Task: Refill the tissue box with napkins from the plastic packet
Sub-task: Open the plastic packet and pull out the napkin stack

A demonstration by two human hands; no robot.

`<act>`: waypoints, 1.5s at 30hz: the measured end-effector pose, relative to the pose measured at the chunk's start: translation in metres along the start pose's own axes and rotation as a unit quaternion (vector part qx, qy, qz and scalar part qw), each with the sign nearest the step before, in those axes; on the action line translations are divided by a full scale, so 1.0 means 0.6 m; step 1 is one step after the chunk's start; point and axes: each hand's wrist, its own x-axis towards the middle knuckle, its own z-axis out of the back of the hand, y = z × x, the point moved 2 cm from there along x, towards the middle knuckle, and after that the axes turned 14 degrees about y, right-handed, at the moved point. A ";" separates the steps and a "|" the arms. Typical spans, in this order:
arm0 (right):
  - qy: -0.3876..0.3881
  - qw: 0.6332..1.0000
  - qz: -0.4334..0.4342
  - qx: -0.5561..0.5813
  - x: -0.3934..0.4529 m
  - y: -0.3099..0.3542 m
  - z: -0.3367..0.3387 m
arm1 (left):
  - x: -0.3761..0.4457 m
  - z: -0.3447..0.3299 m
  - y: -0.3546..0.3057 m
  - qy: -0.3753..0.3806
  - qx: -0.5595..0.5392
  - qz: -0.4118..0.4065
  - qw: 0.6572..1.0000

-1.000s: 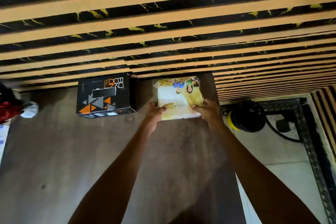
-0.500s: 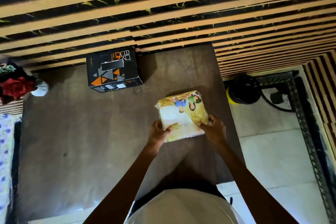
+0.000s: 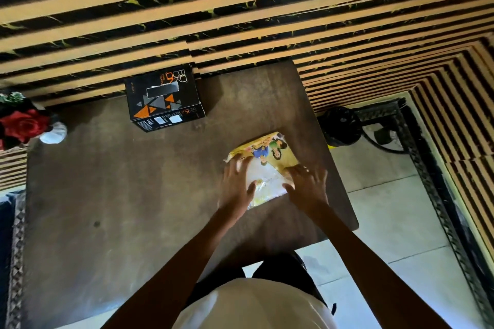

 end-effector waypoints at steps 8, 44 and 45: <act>0.181 0.983 0.003 0.018 0.041 0.016 0.016 | 0.052 0.006 -0.035 0.079 0.008 0.027 0.996; -0.065 0.978 0.169 0.099 -0.062 -0.100 -0.028 | -0.068 -0.068 -0.082 0.153 -0.099 0.003 0.983; -0.064 0.981 0.163 0.083 -0.062 -0.101 -0.029 | -0.066 -0.066 -0.082 0.145 -0.115 0.011 0.983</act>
